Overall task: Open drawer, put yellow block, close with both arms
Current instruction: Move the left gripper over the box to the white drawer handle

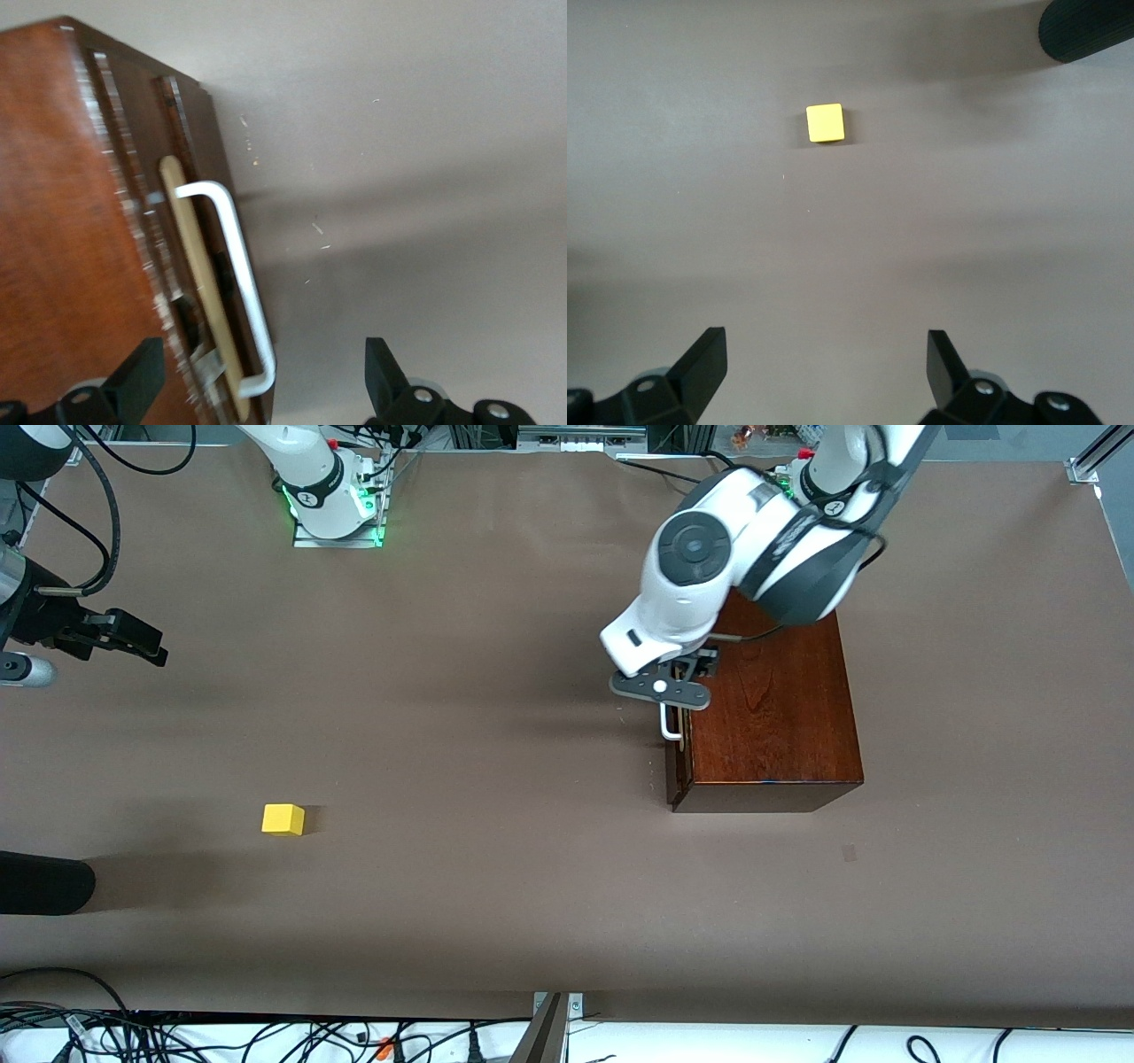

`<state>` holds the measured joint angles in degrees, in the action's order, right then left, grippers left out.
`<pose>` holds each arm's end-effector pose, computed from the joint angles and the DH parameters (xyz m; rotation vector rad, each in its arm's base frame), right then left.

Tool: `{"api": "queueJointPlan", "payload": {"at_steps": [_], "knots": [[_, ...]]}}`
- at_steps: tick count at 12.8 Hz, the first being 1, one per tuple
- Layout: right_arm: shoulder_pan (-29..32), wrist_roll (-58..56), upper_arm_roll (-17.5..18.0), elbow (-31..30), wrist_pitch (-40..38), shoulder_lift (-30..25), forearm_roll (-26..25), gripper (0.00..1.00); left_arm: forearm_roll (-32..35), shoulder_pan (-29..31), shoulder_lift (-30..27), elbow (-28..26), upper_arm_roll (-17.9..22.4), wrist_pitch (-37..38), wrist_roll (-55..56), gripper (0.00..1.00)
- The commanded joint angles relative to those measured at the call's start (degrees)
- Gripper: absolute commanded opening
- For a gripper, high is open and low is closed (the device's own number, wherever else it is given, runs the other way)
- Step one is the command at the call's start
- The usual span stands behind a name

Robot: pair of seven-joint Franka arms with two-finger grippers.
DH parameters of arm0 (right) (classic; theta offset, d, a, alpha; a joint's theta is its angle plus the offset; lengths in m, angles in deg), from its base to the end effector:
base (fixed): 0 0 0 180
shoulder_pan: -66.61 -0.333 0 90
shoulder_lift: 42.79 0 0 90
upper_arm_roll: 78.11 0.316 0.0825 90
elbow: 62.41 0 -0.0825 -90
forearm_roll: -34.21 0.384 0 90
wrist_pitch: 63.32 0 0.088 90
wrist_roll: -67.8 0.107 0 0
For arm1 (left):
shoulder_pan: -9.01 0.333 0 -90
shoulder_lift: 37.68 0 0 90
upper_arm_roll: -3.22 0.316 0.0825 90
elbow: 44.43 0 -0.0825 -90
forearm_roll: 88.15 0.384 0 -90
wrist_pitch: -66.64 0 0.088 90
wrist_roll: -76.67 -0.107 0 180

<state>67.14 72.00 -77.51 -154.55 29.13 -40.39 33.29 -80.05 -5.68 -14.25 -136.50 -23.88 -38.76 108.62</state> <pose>0.5690 -0.0011 0.5870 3.1222 -0.1110 -0.0560 0.5140 -0.3973 0.4025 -3.0824 0.3040 0.2078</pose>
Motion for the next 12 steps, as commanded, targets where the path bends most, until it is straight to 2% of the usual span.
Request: {"api": "queueJointPlan", "payload": {"at_steps": [1, 3, 6, 8, 12], "knots": [[0.79, -0.15, 0.63, 0.65, 0.01, 0.24, 0.83, 1.00, 2.18, -1.47, 1.70, -0.21, 0.12, -1.38, 2.15, 1.00], [0.79, -0.15, 0.63, 0.65, 0.01, 0.24, 0.83, 1.00, 6.82, -2.44, 1.70, -3.18, 0.03, -3.48, 5.30, 1.00], [0.79, -0.07, 0.63, 0.65, 0.01, 0.24, 0.75, 1.00, 8.86, -3.41, 1.62, -7.85, 0.03, -8.75, 8.83, 1.00], [0.79, -0.15, 0.54, 0.65, 0.01, 0.24, 0.75, 1.00, 11.75, -3.41, 1.70, -8.74, 0.03, -8.94, 9.44, 1.00], [0.79, -0.15, 0.54, 0.65, 0.01, 0.33, 0.74, 1.00, 11.94, -3.33, 1.88, -11.55, 0.12, -13.50, 10.59, 1.00]]}}
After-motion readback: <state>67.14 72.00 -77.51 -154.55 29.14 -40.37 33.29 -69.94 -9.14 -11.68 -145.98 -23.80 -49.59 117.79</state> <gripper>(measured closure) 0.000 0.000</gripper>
